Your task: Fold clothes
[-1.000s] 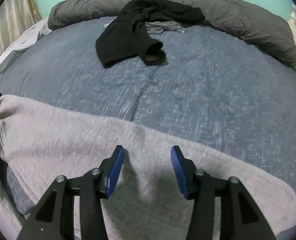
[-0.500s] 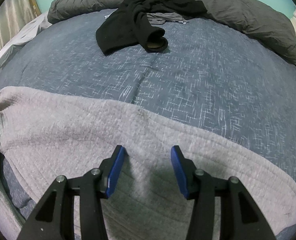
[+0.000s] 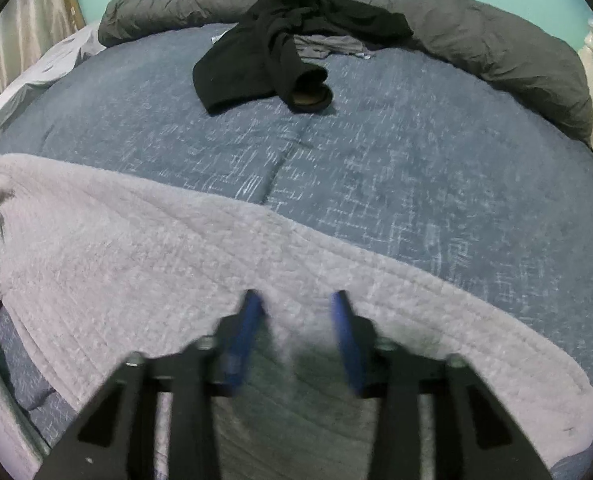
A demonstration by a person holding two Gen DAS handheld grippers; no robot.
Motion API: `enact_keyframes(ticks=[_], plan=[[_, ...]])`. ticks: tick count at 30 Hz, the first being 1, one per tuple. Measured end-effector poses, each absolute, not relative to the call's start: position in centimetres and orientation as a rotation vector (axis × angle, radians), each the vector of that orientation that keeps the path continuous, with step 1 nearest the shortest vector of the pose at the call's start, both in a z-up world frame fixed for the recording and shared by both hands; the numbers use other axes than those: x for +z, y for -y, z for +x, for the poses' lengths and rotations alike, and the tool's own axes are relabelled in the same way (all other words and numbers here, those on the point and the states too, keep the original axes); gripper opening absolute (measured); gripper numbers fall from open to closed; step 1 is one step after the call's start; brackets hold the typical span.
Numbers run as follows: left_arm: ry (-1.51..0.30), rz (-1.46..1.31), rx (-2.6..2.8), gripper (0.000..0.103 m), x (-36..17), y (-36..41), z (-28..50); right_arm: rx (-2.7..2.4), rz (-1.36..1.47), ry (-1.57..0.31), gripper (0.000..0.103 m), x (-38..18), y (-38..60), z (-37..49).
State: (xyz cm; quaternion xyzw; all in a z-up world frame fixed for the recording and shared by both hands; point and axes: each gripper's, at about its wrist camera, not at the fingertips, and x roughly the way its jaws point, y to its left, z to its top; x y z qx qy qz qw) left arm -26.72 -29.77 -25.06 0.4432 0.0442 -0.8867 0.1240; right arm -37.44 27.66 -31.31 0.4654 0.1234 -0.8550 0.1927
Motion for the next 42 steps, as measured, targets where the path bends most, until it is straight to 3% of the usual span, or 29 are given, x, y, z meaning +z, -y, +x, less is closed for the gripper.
enact_keyframes(ticks=[4, 14, 16, 18, 24, 42], plan=[[-0.141, 1.299, -2.545, 0.018, -25.3, 30.4, -27.4, -2.397, 1.294, -0.341, 0.01, -31.2, -28.2, -37.5], [-0.126, 1.402, -2.472, 0.025, -27.9, 29.8, -28.6, -2.462, 1.302, -0.22, 0.009, -30.9, -30.2, -37.5], [-0.119, 1.405, -2.472, 0.027, -27.6, 29.8, -28.4, -2.481, 1.303, -0.186, 0.014, -30.7, -30.7, -37.5], [-0.131, 1.384, -2.482, 0.034, -26.7, 30.0, -27.9, -2.499, 1.304, -0.152, 0.025, -30.6, -31.2, -37.4], [-0.136, 1.315, -2.507, 0.037, -23.7, 29.9, -25.1, -2.517, 1.319, -0.071, 0.032, -29.7, -34.2, -35.1], [-0.218, 1.478, -2.554, 0.038, -23.3, 25.8, -14.6, -2.44, 1.403, -0.07, 0.041, -29.3, -38.6, -20.2]])
